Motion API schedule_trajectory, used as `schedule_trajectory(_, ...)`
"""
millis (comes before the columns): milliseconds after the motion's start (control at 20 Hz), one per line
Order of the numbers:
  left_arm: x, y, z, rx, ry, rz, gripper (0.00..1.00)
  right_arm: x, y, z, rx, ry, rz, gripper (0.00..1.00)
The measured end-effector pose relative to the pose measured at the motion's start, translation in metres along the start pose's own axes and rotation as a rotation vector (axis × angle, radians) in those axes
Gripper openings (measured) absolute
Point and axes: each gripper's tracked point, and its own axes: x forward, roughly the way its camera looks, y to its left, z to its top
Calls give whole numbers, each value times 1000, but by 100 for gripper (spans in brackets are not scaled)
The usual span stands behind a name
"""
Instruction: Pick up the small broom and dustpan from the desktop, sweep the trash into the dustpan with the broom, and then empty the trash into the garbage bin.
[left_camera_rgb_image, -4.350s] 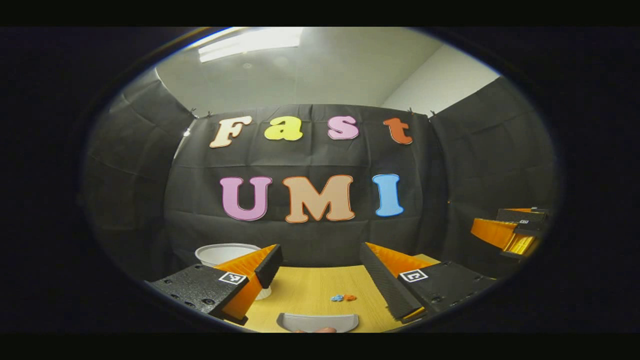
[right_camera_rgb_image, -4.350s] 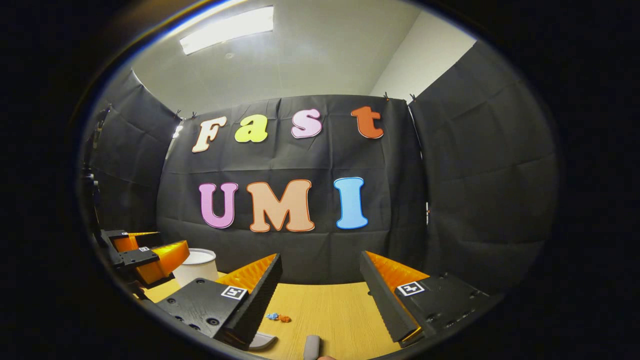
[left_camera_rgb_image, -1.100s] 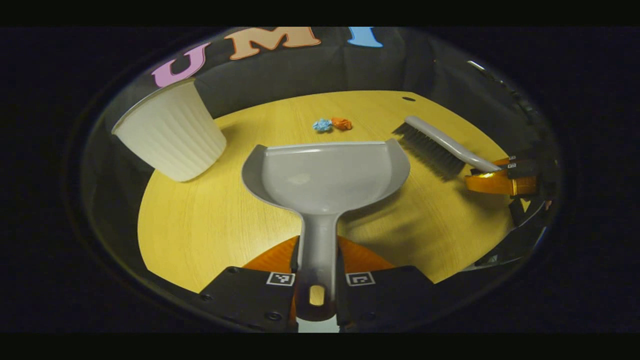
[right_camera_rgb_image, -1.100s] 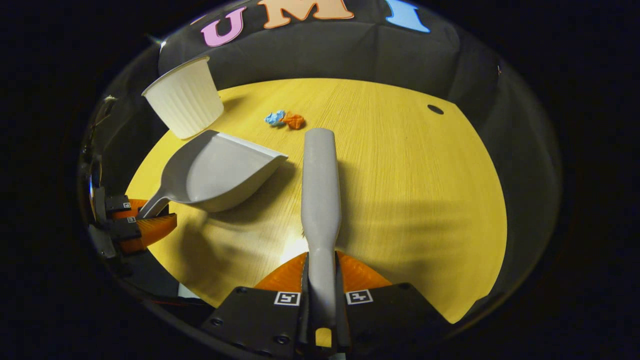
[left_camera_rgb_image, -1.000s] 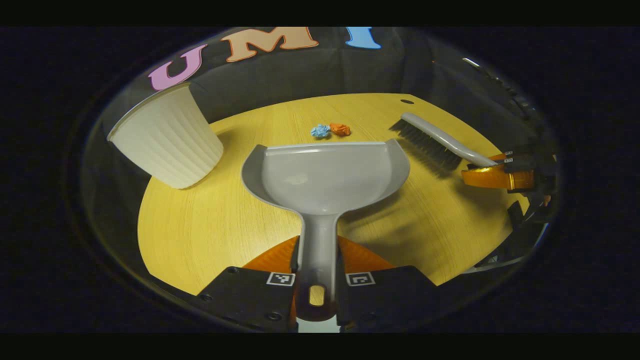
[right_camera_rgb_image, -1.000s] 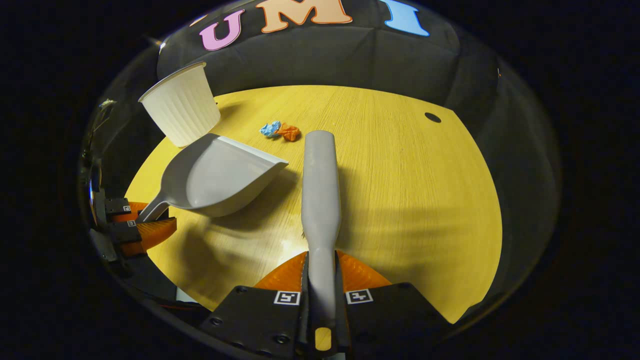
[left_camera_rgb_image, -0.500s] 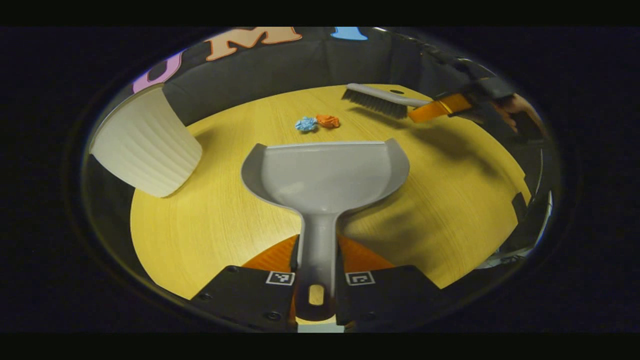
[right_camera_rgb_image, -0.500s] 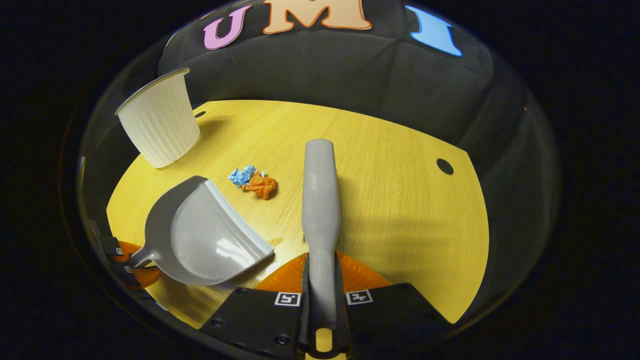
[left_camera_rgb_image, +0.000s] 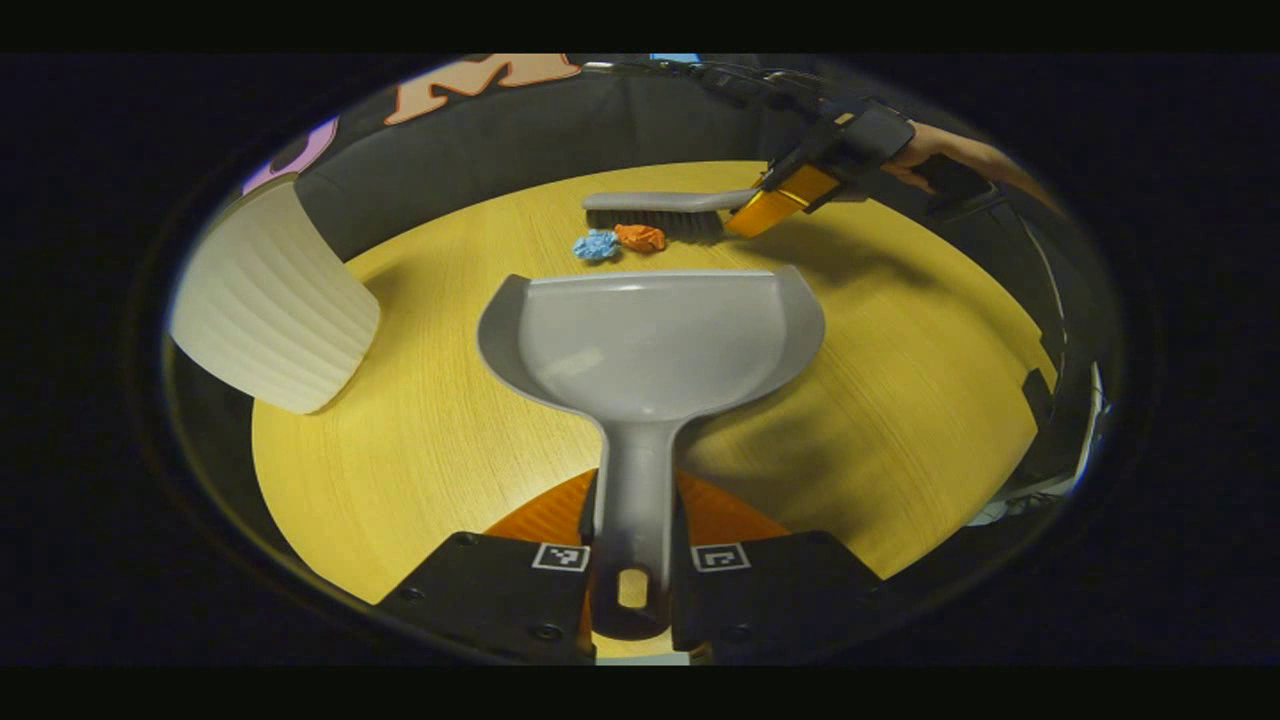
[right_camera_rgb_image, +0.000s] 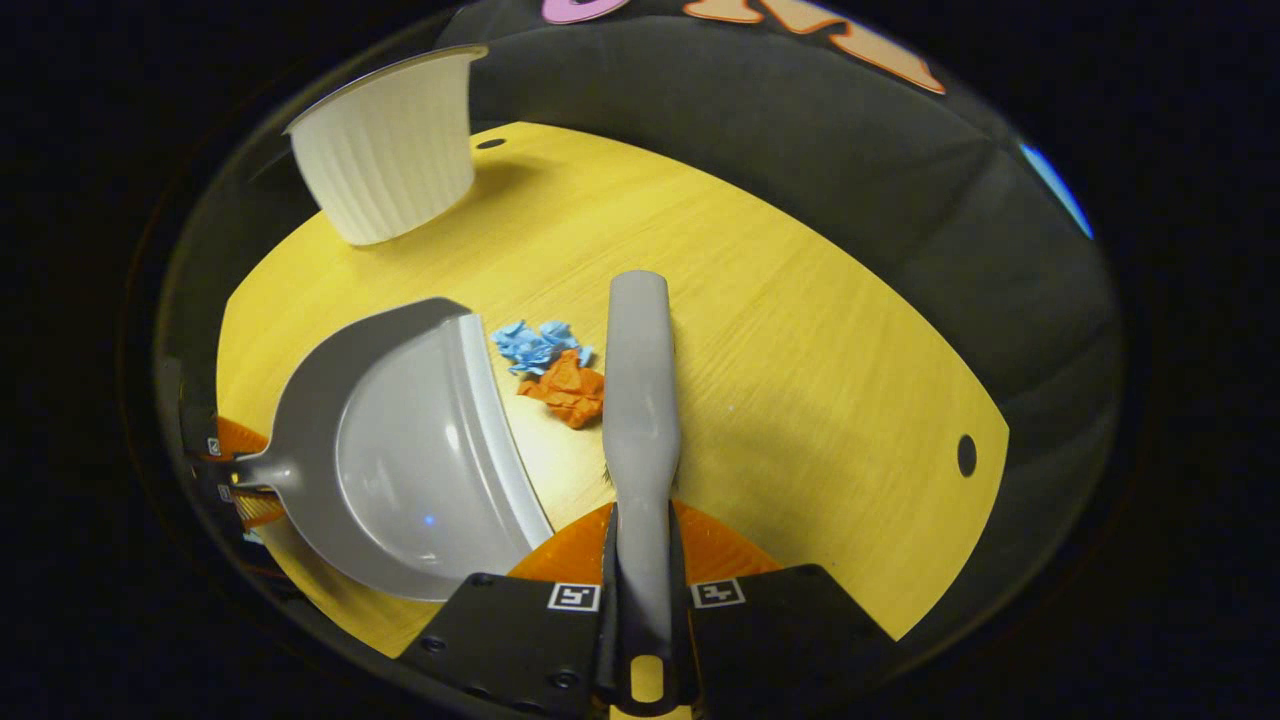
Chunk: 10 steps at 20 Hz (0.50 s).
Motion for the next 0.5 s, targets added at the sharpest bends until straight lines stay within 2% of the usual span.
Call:
schedule_trajectory(200,-1,0,-1,9,8,-13,23,-19,19,7,-114,9,186,17)
schedule_trajectory(300,-1,-1,0,18,3,-15,22,-35,26,16,-90,-1,307,17)
schedule_trajectory(350,-1,-1,-1,22,4,-13,22,-40,29,19,-70,-5,338,17)
schedule_trajectory(400,-2,-3,-2,25,-1,-12,23,-50,28,15,-75,-23,332,14)
schedule_trajectory(500,-3,-3,0,23,-14,-8,22,-54,30,23,-7,-72,325,18)
